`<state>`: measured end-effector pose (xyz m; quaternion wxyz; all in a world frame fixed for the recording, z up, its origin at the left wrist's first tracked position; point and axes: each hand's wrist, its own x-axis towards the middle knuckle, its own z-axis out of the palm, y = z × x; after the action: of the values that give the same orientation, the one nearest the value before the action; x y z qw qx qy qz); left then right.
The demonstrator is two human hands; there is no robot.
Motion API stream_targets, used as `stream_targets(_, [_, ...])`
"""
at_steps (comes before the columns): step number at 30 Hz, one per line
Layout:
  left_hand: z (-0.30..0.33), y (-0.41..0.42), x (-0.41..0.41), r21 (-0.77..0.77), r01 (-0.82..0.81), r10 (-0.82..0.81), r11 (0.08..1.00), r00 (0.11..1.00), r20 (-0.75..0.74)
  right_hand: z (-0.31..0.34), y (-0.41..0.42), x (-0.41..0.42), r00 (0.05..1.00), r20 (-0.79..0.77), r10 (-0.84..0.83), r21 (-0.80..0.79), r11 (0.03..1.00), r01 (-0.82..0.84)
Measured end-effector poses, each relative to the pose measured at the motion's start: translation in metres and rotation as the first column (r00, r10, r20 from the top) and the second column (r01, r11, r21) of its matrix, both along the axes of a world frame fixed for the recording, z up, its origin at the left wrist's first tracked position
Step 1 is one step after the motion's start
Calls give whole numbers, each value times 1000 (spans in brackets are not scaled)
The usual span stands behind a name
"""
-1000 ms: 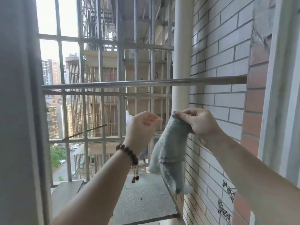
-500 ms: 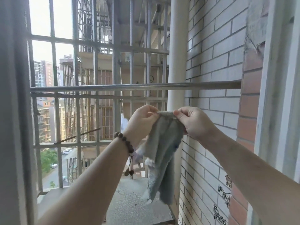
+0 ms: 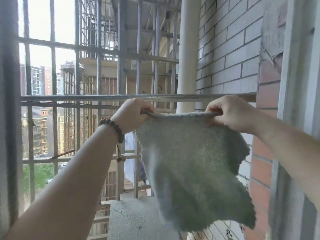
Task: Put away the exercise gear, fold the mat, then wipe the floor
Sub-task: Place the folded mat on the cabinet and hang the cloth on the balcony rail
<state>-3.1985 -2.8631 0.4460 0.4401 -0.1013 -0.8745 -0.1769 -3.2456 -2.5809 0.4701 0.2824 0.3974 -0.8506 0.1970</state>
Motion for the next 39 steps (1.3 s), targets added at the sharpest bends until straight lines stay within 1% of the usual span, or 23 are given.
stream_targets(2, [4,-6,-2,4,-90,90,996,993,-83,2,1,-4,989,-89,-115,59,991,120])
stream_targets(4, [8,-8,-3,65,-161,169,985,972,-161,0,1,-10,957,-131,-259,4,965,262])
stream_targets(6, [11,-7,-4,130,-228,251,965,946,-205,-2,1,-13,897,-182,-402,-174,911,373])
stream_targets(8, [15,-5,-8,327,-151,207,933,968,-143,-5,-4,-15,890,-177,-421,-357,870,341])
stream_targets(9, [18,-4,-11,477,-57,120,877,987,-103,-4,-8,-17,925,-101,-366,-441,850,288])
stream_targets(11, [26,-1,-16,738,94,-26,668,994,-103,0,-18,-22,981,154,-116,-624,759,187])
stream_targets(12, [29,-2,-20,806,140,-58,576,990,-131,4,-22,-26,967,252,40,-718,678,159])
stream_targets(14, [37,-3,-30,854,255,-102,454,967,-235,14,-30,-34,912,325,249,-837,525,155])
stream_targets(15, [41,-5,-36,851,310,-113,424,950,-290,21,-34,-37,896,327,299,-868,470,160])
stream_targets(17, [52,-12,-52,825,366,-97,430,928,-361,34,-43,-46,889,309,338,-907,385,169])
stream_targets(20, [71,-26,-71,793,306,-15,528,936,-351,54,-57,-56,925,272,266,-918,361,165])
stream_targets(23, [98,-39,-87,745,266,25,611,935,-355,81,-65,-71,976,204,80,-897,414,154])
stream_targets(24, [107,-42,-93,706,242,31,665,936,-350,90,-67,-77,980,200,9,-884,432,177])
stream_targets(25, [114,-44,-98,626,182,28,759,950,-311,99,-70,-84,980,197,-36,-874,446,192])
stream_targets(27, [122,-40,-102,332,-20,48,943,996,-77,110,-77,-97,973,191,-131,-822,520,231])
stream_targets(28, [123,-38,-106,177,-71,60,982,996,65,112,-81,-99,948,222,-230,-703,635,319])
stream_targets(29, [122,-36,-108,59,-109,97,992,979,177,113,-84,-102,901,253,-352,-504,748,433])
stream_targets(30, [121,-36,-111,-9,-138,137,990,963,230,111,-86,-103,853,247,-459,-275,811,516])
stream_targets(31, [118,-40,-114,-22,-161,161,987,955,249,107,-86,-100,830,214,-515,-115,830,545])
stream_targets(33, [112,-48,-119,10,-161,154,987,960,236,102,-84,-97,826,174,-536,16,840,542])
stream_targets(34, [108,-52,-121,0,-154,150,988,961,231,100,-82,-99,847,141,-512,36,858,512])
stream_targets(36, [102,-59,-125,-23,-151,152,988,965,215,94,-77,-105,918,130,-375,0,926,378])
stream_targets(39, [96,-65,-129,20,-122,116,992,974,195,89,-71,-103,966,176,-188,63,982,180])
